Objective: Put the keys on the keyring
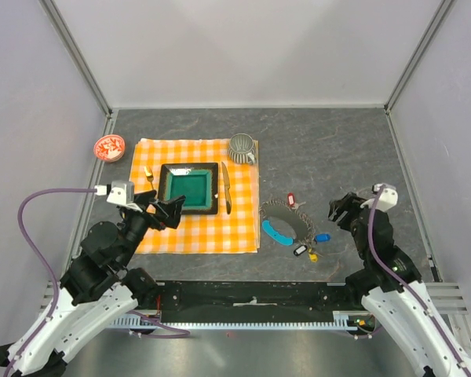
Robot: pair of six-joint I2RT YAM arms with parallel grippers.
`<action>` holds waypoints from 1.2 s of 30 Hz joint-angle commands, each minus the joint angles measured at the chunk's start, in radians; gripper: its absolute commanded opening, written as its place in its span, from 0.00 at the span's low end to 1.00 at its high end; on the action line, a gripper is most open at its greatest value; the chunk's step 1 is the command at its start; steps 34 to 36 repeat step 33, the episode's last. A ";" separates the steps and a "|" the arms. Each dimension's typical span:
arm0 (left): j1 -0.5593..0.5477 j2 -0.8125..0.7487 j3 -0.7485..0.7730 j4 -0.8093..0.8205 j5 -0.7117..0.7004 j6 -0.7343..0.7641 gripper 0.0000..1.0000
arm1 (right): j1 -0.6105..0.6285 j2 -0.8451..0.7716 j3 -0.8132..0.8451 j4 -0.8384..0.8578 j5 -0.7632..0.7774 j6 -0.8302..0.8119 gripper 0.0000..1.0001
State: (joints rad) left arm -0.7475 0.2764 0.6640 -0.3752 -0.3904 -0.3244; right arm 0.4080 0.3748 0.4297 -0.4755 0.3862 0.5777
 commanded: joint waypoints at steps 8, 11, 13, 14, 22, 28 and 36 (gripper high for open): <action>0.002 0.014 0.118 -0.005 -0.105 0.130 0.99 | 0.000 -0.168 0.259 0.026 0.311 -0.286 0.93; 0.002 -0.011 0.103 0.015 -0.116 0.146 0.99 | -0.001 -0.192 0.251 0.049 0.351 -0.354 0.98; 0.005 -0.025 0.088 0.025 -0.122 0.150 0.99 | -0.001 -0.211 0.230 0.078 0.370 -0.409 0.98; 0.010 -0.035 0.085 0.025 -0.119 0.153 0.99 | 0.000 -0.232 0.219 0.089 0.379 -0.424 0.98; 0.137 -0.068 0.031 0.064 -0.015 0.165 0.99 | 0.000 -0.350 0.136 0.172 0.387 -0.472 0.98; 0.279 -0.065 0.005 0.105 0.123 0.148 0.99 | -0.001 -0.338 0.132 0.173 0.356 -0.473 0.98; 0.353 -0.063 -0.007 0.119 0.206 0.136 0.99 | -0.001 -0.335 0.130 0.173 0.350 -0.473 0.98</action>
